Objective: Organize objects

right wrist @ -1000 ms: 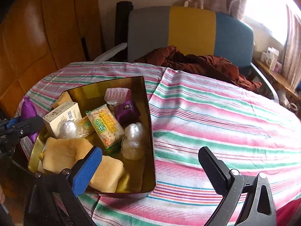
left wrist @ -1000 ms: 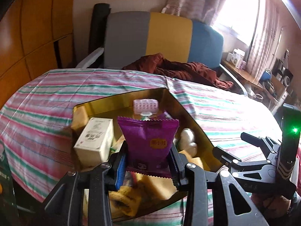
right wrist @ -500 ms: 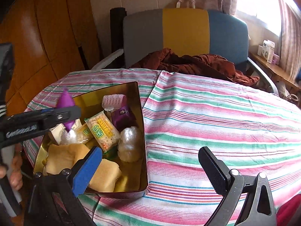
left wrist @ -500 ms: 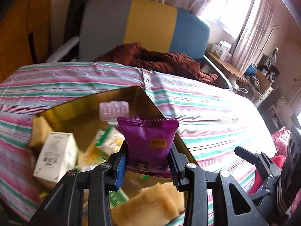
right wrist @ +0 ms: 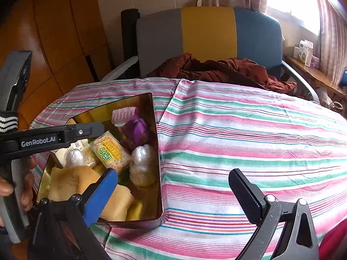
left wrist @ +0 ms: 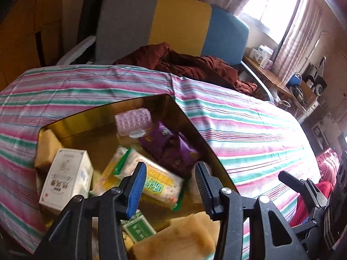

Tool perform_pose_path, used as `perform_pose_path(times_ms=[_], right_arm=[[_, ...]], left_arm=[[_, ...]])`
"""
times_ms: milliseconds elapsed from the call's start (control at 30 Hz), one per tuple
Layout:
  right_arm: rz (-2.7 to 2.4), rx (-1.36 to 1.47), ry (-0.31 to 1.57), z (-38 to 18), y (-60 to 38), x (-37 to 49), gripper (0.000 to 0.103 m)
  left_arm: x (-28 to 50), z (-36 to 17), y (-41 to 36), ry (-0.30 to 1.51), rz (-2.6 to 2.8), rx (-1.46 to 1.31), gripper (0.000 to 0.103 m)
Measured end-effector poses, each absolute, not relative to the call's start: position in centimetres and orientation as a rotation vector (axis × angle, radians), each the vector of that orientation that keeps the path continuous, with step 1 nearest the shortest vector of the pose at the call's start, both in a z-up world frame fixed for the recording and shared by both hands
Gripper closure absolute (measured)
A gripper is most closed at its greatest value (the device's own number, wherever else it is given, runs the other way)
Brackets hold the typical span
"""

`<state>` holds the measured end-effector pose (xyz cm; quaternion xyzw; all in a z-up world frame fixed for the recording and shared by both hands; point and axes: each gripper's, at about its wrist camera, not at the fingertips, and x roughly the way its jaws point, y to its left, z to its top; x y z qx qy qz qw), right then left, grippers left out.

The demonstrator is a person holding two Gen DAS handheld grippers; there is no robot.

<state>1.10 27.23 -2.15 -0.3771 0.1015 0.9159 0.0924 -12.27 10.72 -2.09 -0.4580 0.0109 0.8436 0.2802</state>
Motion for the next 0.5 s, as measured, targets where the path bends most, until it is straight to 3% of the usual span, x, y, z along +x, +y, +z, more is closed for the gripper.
perform_pose_path(times_ms=[300, 500], right_arm=[[2.746, -1.103, 0.233, -1.7, 25.8, 1.2, 0.0], [2.763, -1.085, 0.171, -1.2, 24.6, 1.2, 0.0]], left_arm=[[-9.3, -0.9, 7.2, 0.015, 2.464, -1.122, 0.054], [-7.7, -0.2, 5.3, 0.016, 2.592, -1.08, 0.044]])
